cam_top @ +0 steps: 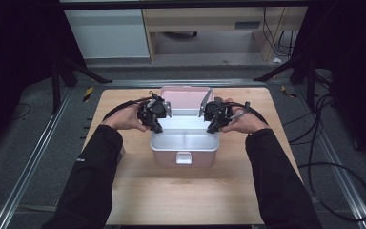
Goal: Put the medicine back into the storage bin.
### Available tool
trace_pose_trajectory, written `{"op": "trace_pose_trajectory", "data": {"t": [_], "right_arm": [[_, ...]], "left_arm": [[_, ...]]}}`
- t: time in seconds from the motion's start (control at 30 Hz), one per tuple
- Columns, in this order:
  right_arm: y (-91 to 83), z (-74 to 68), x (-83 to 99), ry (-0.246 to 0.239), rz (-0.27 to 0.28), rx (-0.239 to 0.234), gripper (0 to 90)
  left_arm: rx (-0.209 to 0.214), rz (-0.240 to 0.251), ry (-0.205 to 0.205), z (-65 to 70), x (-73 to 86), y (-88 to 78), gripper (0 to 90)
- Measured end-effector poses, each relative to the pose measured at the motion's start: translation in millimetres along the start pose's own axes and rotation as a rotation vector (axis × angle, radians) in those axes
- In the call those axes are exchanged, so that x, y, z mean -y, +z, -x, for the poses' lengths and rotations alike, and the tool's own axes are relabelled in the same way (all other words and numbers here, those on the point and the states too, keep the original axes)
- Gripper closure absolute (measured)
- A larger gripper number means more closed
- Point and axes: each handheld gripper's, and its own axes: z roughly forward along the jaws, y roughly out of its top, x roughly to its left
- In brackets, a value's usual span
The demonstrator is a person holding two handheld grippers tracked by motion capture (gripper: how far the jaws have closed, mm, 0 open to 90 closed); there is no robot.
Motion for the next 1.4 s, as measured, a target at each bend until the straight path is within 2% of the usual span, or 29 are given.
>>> {"op": "trace_pose_trajectory", "data": {"t": [0.13, 0.27, 0.37, 0.6, 0.73, 0.9, 1.0, 1.17, 1.2, 1.33, 1.4], "right_arm": [[-20.0, -3.9, -2.6, -0.020, 0.032, 0.031, 86.3], [-42.8, -14.4, -6.4, -0.037, 0.048, 0.052, 86.4], [-55.1, -26.4, -6.3, -0.038, 0.052, 0.048, 86.4], [-68.0, -59.8, -3.7, -0.019, 0.050, 0.021, 86.6], [-70.6, -82.8, -1.3, -0.027, 0.045, 0.011, 87.3], [-64.4, -110.2, 4.5, -0.041, 0.054, -0.009, 87.9], [-60.0, -125.5, 9.2, -0.044, 0.067, -0.026, 88.1], [-51.0, -147.5, 12.6, -0.055, 0.053, -0.033, 88.1], [-49.1, -151.4, 13.4, -0.061, 0.048, -0.025, 88.0], [-40.4, -163.8, 17.9, -0.059, 0.053, -0.046, 88.2], [-35.1, -170.7, 19.9, -0.065, 0.059, -0.042, 88.3]], "left_arm": [[-0.029, 0.035, 0.004, 5.8, 1.6, -21.3, 86.8], [-0.065, 0.036, 0.030, 22.0, -0.8, -43.0, 87.3], [-0.049, 0.043, 0.016, 34.6, -0.7, -53.3, 87.1], [-0.029, 0.030, 0.036, 67.1, -0.9, -63.8, 87.3], [-0.021, 0.022, 0.044, 88.9, 1.9, -63.0, 87.3], [-0.009, 0.017, 0.049, 115.6, 8.0, -57.6, 87.3], [0.016, 0.017, 0.028, 128.7, 12.0, -53.9, 86.9], [0.002, 0.000, 0.052, 153.3, 13.8, -43.9, 87.5], [0.007, 0.002, 0.052, 156.3, 14.6, -41.9, 87.7], [0.019, 0.006, 0.034, 169.0, 21.2, -30.4, 87.4], [0.020, 0.006, 0.024, 174.7, 24.8, -24.2, 87.2]]}}
